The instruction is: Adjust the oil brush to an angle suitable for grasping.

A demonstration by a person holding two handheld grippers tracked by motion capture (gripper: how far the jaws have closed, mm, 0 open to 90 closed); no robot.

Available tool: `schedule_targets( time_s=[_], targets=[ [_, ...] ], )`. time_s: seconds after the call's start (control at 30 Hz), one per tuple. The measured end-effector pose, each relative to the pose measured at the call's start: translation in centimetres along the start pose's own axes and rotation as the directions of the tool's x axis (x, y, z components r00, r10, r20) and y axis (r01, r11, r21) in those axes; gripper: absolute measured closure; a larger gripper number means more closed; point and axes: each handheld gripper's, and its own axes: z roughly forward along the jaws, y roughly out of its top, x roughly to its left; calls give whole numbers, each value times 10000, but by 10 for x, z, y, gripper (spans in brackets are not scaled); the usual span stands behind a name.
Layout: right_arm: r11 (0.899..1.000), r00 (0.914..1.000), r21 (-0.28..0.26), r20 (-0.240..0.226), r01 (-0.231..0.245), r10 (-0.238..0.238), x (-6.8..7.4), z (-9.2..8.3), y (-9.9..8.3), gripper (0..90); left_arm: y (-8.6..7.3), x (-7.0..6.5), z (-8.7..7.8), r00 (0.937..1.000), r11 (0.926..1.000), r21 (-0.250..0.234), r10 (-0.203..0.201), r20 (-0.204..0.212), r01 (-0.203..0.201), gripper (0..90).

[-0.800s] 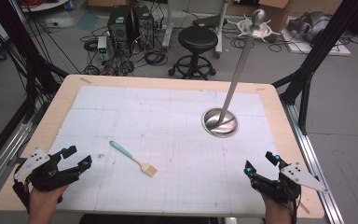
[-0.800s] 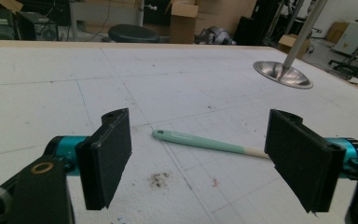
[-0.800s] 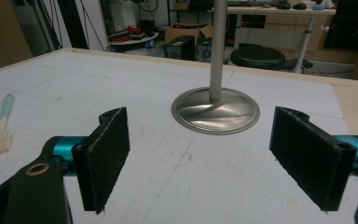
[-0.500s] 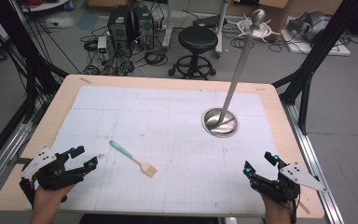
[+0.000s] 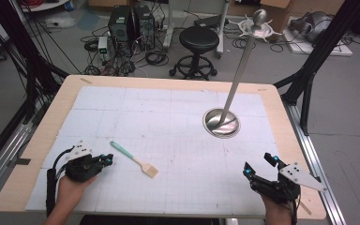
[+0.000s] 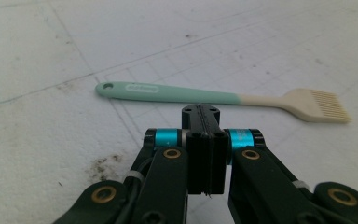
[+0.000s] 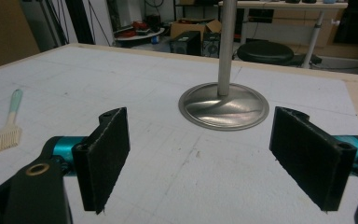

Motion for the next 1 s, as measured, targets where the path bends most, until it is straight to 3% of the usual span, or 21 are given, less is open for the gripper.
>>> schedule_targets(
  time_s=[0.17,0.4,0.57,0.6,0.7,0.87,1.0],
  targets=[
    [10000,10000,73,-22,12,-12,-1,1,0,193,4,2,15,9994,9980,635,-55,-332,76,889],
    [9998,9999,197,-129,26,-24,0,2,-1,192,17,-4,38,9963,9918,1248,378,-771,-280,886],
    [9998,9999,180,-127,34,-32,-1,1,-1,193,22,-7,46,9944,9913,1311,260,-1025,-124,871],
    [9998,9999,176,-120,0,2,-1,1,-1,193,25,-8,49,9927,9894,1420,458,-1117,-296,871],
    [9999,9999,165,-124,15,-13,-2,1,-1,193,28,-8,52,9920,9890,1439,517,-1152,-348,869],
    [9998,10000,176,-96,10,-8,-2,1,-1,193,31,-6,61,9930,9927,1202,152,-1172,-10,870],
    [9998,10000,205,-94,-25,27,-2,1,-1,193,39,-9,70,9931,9931,1165,232,-1146,-98,873]
  ],
)
